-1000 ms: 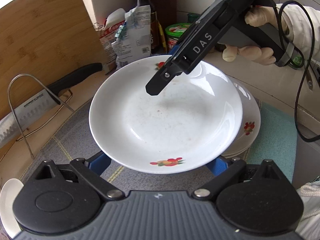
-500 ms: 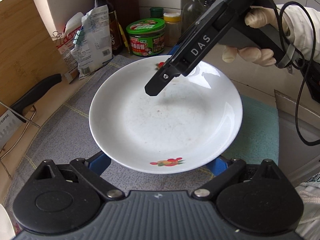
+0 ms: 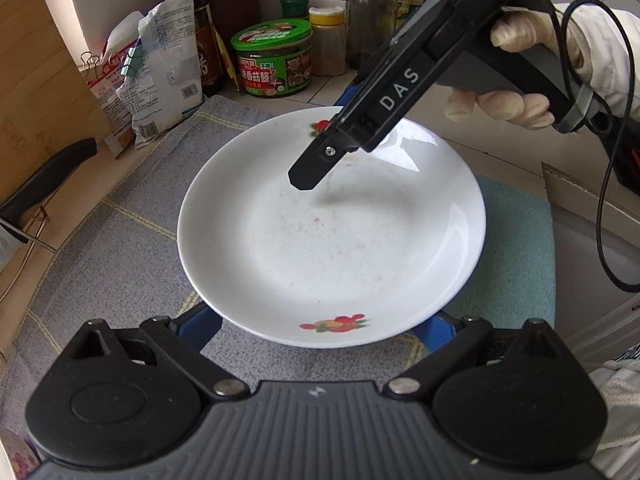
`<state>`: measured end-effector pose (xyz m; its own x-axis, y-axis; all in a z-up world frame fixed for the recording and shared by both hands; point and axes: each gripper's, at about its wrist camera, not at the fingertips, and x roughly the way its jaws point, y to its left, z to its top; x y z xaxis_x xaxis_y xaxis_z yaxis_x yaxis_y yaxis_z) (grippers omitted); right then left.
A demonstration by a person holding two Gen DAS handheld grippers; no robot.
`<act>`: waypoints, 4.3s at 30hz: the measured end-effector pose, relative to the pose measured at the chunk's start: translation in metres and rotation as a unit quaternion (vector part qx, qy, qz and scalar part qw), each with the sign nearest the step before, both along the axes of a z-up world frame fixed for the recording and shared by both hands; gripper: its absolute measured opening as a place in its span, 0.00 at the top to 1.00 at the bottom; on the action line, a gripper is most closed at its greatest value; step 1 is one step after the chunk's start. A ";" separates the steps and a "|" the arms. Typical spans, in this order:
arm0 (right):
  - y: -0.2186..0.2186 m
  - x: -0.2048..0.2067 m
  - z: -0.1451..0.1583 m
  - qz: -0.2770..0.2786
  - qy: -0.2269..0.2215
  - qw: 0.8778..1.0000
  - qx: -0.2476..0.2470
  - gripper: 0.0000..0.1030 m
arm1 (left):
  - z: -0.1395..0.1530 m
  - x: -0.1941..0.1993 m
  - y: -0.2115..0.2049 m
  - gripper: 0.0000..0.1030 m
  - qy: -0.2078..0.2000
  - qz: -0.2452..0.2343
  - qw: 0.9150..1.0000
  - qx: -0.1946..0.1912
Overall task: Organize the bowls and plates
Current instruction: 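Carry the held plate with the right tool toward the plate stack, then lower the held plate onto the stack and open the right tool, then withdraw the right tool from the plate stack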
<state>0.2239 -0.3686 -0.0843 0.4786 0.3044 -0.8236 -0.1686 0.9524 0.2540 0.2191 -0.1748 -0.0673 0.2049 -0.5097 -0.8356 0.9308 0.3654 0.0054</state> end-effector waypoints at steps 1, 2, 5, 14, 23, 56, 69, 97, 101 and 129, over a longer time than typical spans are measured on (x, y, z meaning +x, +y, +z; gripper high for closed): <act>0.000 0.000 0.000 0.000 0.000 1.000 -0.001 0.25 | -0.001 0.000 0.000 0.04 0.001 0.000 1.000 0.000; 0.001 0.000 -0.001 0.000 0.001 1.000 -0.001 0.25 | -0.001 0.000 0.000 0.04 0.002 0.001 1.000 0.000; 0.000 0.001 -0.004 0.001 0.005 1.000 -0.001 0.25 | -0.001 0.001 -0.001 0.04 0.002 0.000 1.000 0.001; 0.001 0.003 -0.007 0.002 0.007 1.000 -0.001 0.24 | 0.000 0.001 -0.001 0.04 0.001 -0.002 1.000 0.005; 0.002 0.000 -0.010 -0.006 0.002 1.000 0.008 0.20 | 0.000 0.000 -0.001 0.04 -0.002 -0.007 1.000 0.007; 0.010 0.009 -0.005 -0.071 0.056 0.996 -0.004 0.00 | -0.001 0.001 0.004 0.04 0.000 -0.020 1.000 -0.014; 0.010 0.009 -0.001 -0.066 0.063 0.996 -0.018 0.00 | -0.001 0.004 0.004 0.04 0.005 -0.024 1.000 -0.018; 0.005 -0.008 0.017 -0.079 0.030 0.995 -0.047 0.00 | 0.003 0.007 0.005 0.03 0.011 -0.010 0.999 -0.030; 0.009 -0.010 0.017 -0.081 0.021 0.995 -0.050 0.00 | 0.008 0.009 0.008 0.03 0.000 0.009 0.999 -0.032; 0.089 -0.063 0.050 -0.047 -0.111 0.982 -0.147 0.00 | 0.048 -0.006 0.093 0.03 -0.033 0.240 0.968 -0.069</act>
